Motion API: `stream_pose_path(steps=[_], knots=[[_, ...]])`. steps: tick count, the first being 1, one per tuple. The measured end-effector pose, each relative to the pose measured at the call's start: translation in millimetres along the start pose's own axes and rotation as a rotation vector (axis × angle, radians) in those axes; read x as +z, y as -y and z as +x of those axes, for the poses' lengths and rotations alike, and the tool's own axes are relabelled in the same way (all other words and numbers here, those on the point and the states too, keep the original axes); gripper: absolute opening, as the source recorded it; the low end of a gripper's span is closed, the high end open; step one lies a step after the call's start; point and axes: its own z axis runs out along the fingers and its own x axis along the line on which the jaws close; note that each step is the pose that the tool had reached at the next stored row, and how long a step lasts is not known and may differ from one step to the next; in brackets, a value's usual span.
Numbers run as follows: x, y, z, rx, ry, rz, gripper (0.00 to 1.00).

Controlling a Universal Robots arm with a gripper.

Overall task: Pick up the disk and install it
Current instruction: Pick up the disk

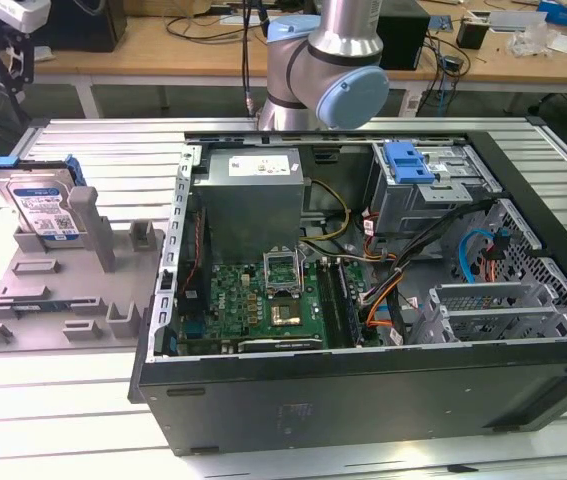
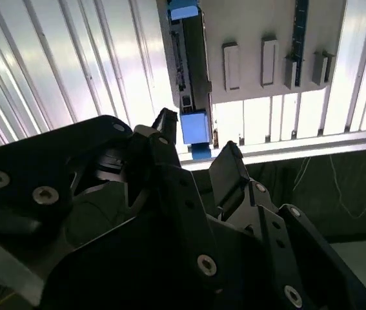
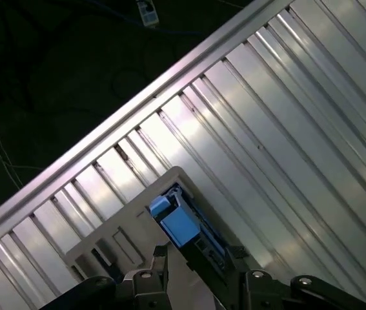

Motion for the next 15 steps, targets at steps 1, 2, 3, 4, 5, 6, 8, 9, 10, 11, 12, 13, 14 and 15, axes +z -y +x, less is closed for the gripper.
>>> stream_pose_path(steps=[1,2,3,4,5,6,8,9,10,11,12,13,14,15], knots=[[0.0,0.0,0.0,-0.018,-0.0007,0.0008,0.48],[0.1,0.0,0.0,-0.034,-0.0014,0.0015,0.48],[0.1,0.0,0.0,-0.061,-0.0025,0.0026,0.48],[0.1,0.0,0.0,-0.082,-0.0034,0.0035,0.48],[0.2,0.0,0.0,-0.104,-0.0043,0.0046,0.48],[0.3,0.0,0.0,-0.121,-0.0050,0.0053,0.48],[0.5,0.0,0.0,-0.175,-0.0074,0.0078,0.48],[0.5,0.0,0.0,-0.193,-0.0082,0.0085,0.48],[0.6,0.0,0.0,-0.225,-0.0098,0.0100,0.48],[0.8,0.0,0.0,-0.251,-0.0110,0.0113,0.48],[0.8,0.0,0.0,-0.269,-0.0117,0.0121,0.48],[0.9,0.0,0.0,-0.294,-0.0130,0.0133,0.48],[0.9,0.0,0.0,-0.324,-0.0155,0.0153,0.48],[0.9,0.0,0.0,-0.335,-0.0167,0.0161,0.48]])
